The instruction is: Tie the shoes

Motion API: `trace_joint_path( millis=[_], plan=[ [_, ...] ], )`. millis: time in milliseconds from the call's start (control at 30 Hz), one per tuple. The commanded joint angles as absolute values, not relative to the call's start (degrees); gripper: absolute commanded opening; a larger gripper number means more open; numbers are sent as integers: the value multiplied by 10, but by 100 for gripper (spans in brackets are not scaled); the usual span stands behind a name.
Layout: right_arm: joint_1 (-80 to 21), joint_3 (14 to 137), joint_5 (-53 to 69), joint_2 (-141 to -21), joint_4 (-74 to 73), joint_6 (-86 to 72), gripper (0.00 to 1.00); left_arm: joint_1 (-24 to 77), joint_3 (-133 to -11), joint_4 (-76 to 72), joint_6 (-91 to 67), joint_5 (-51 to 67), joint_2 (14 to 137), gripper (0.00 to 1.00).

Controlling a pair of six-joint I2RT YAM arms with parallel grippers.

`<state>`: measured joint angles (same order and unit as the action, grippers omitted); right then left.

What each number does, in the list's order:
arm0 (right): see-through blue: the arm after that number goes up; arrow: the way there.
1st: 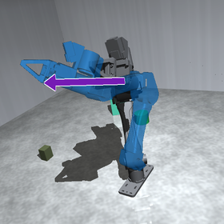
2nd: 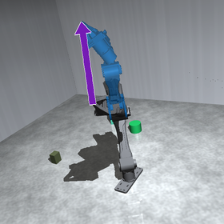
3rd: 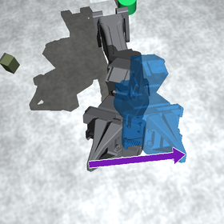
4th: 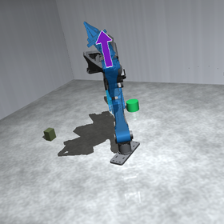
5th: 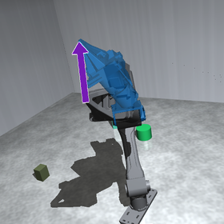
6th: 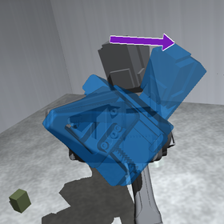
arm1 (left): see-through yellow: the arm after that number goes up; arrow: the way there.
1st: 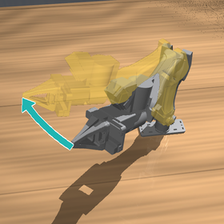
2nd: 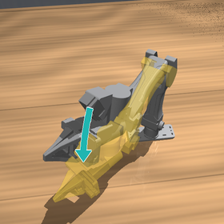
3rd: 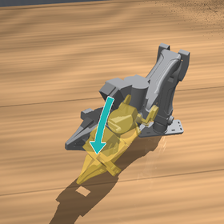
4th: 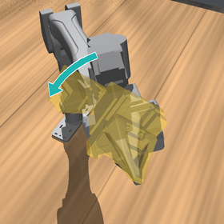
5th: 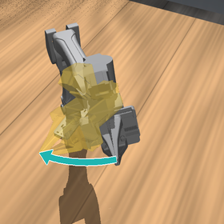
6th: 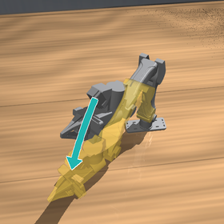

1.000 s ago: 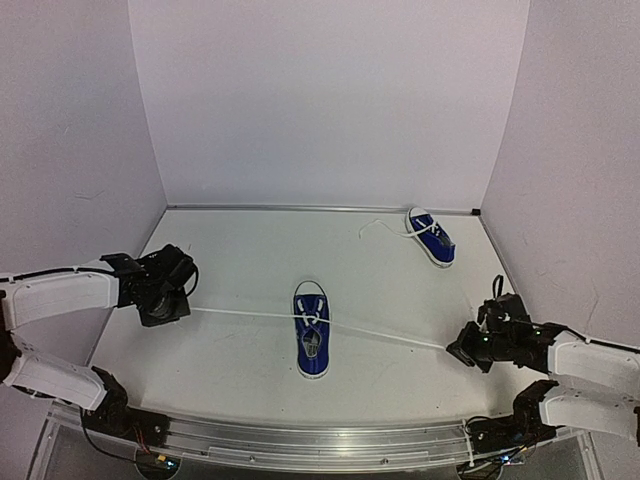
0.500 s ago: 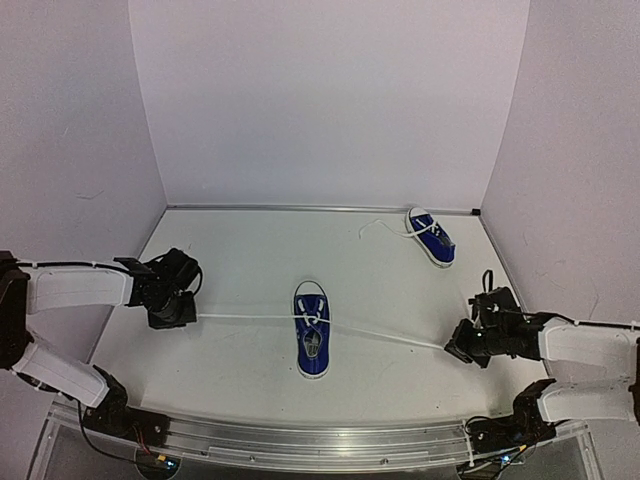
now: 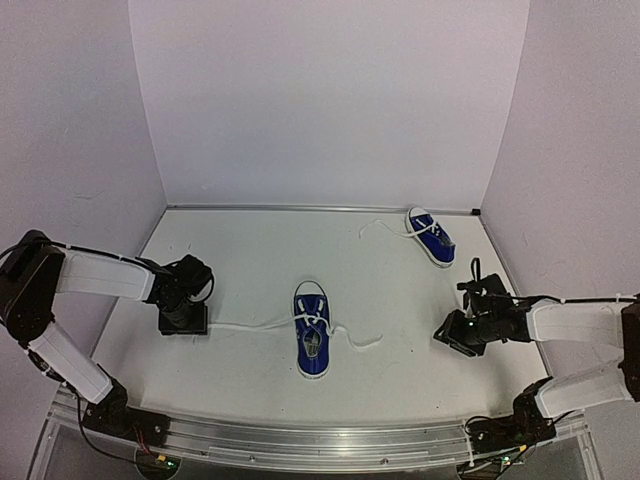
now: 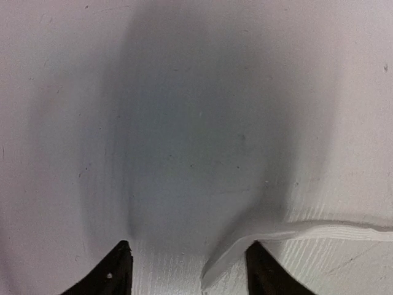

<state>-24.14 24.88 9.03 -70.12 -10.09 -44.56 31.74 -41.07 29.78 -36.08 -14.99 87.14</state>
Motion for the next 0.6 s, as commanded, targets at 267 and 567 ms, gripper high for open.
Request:
trace_joint_path(
  millis=[267, 567],
  plan=[
    [-240, 307, 170, -649, -95, -312, 84, 260, -414, 329, -367, -190, 705, 100],
    [-265, 448, 275, -793, -117, -172, 74, 262, -436, 262, -237, -101, 662, 100]
  ],
)
